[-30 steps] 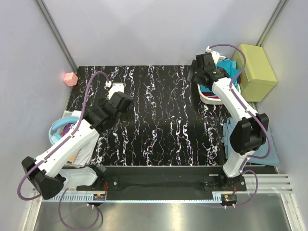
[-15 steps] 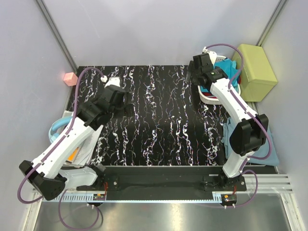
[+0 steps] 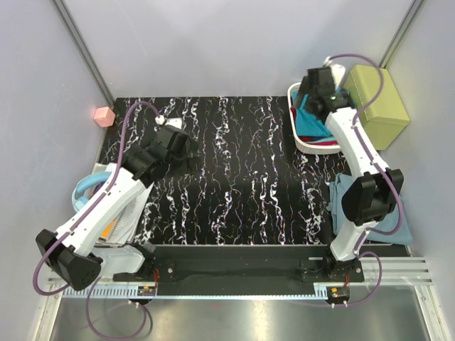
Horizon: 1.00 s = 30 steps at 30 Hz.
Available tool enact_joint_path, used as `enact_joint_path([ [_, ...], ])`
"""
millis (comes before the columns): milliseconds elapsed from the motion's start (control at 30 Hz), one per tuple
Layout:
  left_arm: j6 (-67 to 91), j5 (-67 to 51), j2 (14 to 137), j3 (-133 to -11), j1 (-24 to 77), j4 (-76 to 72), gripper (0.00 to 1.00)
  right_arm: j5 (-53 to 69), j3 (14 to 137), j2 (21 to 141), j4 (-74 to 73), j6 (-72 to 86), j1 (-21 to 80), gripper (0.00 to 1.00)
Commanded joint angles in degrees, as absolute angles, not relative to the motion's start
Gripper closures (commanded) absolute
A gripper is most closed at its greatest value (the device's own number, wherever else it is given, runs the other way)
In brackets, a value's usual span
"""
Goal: Fold and stack the t-shirts
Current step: Grab crumpled tshirt from bin with the right arm
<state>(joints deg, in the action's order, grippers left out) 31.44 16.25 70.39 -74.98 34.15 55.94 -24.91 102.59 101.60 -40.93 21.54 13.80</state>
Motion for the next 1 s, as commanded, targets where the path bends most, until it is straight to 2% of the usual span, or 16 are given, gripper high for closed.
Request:
enact_joint_path([
  [0, 28.30, 16.43, 64.27, -70.58, 33.93, 53.79, 0.01, -26.89, 115.01, 107.74, -41.13, 21.19, 10.11, 0.00],
  [200, 26.19, 20.21, 59.77, -66.54, 34.10, 53.61, 0.01, -26.73, 125.67, 119.86, -43.24, 21.26, 8.45, 0.02],
  [267, 25.75, 22.14, 59.50, -65.66, 34.10, 54.31, 0.01, -24.79, 125.86, 121.28, -44.29, 23.89, 7.04, 0.09],
  [400, 26.45, 23.55, 59.06, -64.43, 34.19, 54.41, 0.01, -25.05, 123.93, 122.43, -45.18, 24.52, 6.15, 0.37],
  [567, 27.77, 23.21, 60.46, -63.46, 34.19, 53.70, 0.01, -25.49, 121.73, 121.12, -44.38, 24.17, 4.84, 0.45],
  [700, 27.16, 23.03, 61.17, -63.02, 34.19, 52.74, 0.01, -23.82, 116.48, 118.48, -42.46, 24.26, 2.99, 0.46],
  [867, 26.98, 21.80, 62.31, -63.10, 34.28, 52.12, 0.01, -23.64, 111.54, 117.42, -41.05, 24.35, 2.81, 0.37],
  [967, 26.98, 21.18, 62.93, -63.19, 34.28, 52.21, 0.01, -24.17, 109.34, 117.86, -40.61, 24.35, 2.72, 0.37],
])
